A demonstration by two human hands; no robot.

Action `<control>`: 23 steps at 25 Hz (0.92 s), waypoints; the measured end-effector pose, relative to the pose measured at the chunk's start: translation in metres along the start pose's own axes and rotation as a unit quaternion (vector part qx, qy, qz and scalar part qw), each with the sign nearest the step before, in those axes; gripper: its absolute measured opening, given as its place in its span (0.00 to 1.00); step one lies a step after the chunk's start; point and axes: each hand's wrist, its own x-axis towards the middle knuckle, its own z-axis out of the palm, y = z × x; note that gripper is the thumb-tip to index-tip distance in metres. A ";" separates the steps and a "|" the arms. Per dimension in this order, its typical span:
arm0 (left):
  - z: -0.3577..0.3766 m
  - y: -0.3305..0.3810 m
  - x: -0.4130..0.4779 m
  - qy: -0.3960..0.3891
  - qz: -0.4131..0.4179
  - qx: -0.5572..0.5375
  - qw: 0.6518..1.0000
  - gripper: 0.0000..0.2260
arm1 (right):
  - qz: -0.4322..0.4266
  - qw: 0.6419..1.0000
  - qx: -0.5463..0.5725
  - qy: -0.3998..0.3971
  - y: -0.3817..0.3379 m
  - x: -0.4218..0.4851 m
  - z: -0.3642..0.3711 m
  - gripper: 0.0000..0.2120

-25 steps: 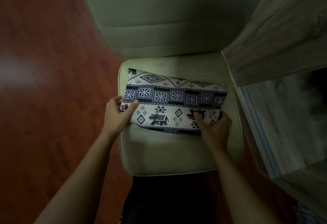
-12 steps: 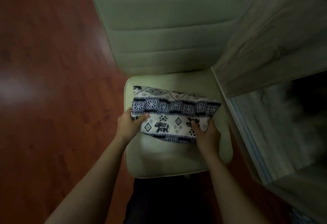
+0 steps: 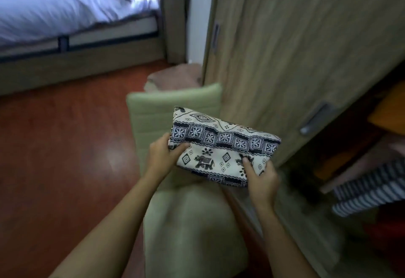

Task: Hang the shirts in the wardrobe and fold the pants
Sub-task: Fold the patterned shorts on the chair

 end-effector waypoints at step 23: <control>0.136 0.634 -0.073 0.015 0.539 -0.304 0.786 0.22 | -0.309 0.821 -0.126 0.463 -0.272 0.118 -0.583 0.11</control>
